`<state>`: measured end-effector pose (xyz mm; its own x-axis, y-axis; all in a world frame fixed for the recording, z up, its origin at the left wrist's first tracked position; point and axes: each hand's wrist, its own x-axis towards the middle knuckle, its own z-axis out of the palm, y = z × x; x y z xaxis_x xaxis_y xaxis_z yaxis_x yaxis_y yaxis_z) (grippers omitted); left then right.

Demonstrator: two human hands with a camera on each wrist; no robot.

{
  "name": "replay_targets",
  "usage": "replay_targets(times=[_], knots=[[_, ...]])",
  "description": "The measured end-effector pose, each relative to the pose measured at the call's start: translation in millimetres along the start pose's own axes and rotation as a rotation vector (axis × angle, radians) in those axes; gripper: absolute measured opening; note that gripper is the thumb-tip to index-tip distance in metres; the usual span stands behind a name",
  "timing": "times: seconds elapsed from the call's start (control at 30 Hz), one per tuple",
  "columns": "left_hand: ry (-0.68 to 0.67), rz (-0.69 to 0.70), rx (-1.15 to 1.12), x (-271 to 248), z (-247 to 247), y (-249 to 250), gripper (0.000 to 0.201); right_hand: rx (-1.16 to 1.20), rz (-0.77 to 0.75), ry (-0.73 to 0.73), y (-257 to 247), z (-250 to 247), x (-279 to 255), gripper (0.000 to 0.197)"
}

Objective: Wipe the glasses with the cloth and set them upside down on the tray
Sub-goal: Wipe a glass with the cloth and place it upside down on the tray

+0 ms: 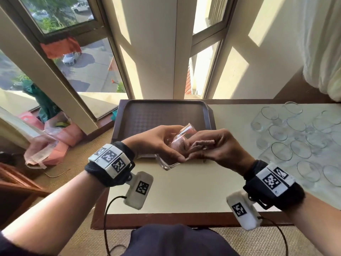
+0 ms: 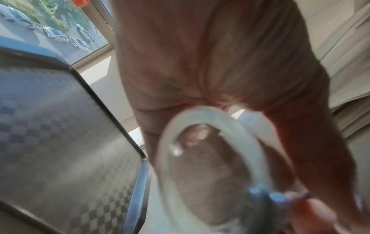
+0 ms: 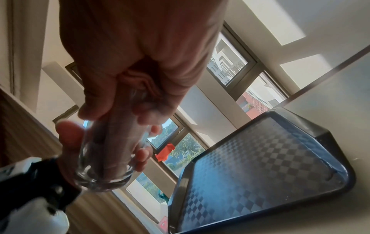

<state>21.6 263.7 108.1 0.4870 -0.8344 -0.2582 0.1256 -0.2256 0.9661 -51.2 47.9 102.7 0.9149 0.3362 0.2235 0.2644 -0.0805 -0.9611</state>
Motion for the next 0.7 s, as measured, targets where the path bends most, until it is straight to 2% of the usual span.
replay_targets(times=[0.13,0.2,0.3,0.37,0.43,0.57,0.7], knots=[[-0.010,0.004,-0.260,-9.8,6.0,-9.8,0.095,0.033,-0.044,0.028,-10.8,-7.6,-0.3,0.031],[-0.035,0.039,-0.418,-11.7,15.6,-17.3,0.082,-0.051,-0.129,0.017,-16.4,-8.3,2.5,0.030],[0.046,0.099,-0.479,-14.9,25.1,-13.8,0.061,-0.232,-0.220,-0.033,-22.4,-10.7,6.2,0.039],[0.155,0.122,-0.380,-16.5,26.1,-3.7,0.058,-0.229,-0.178,-0.027,-23.9,-10.9,5.3,0.038],[0.285,0.156,-0.177,-17.5,25.5,6.3,0.056,-0.158,-0.113,0.008,-21.6,-8.9,2.2,0.035],[0.468,0.288,0.204,-17.7,30.3,16.8,0.064,0.142,0.091,0.104,-25.8,-0.1,5.2,0.041],[0.547,0.393,0.454,-19.9,26.5,17.9,0.071,0.198,0.178,0.153,-23.1,4.2,8.0,0.031]])
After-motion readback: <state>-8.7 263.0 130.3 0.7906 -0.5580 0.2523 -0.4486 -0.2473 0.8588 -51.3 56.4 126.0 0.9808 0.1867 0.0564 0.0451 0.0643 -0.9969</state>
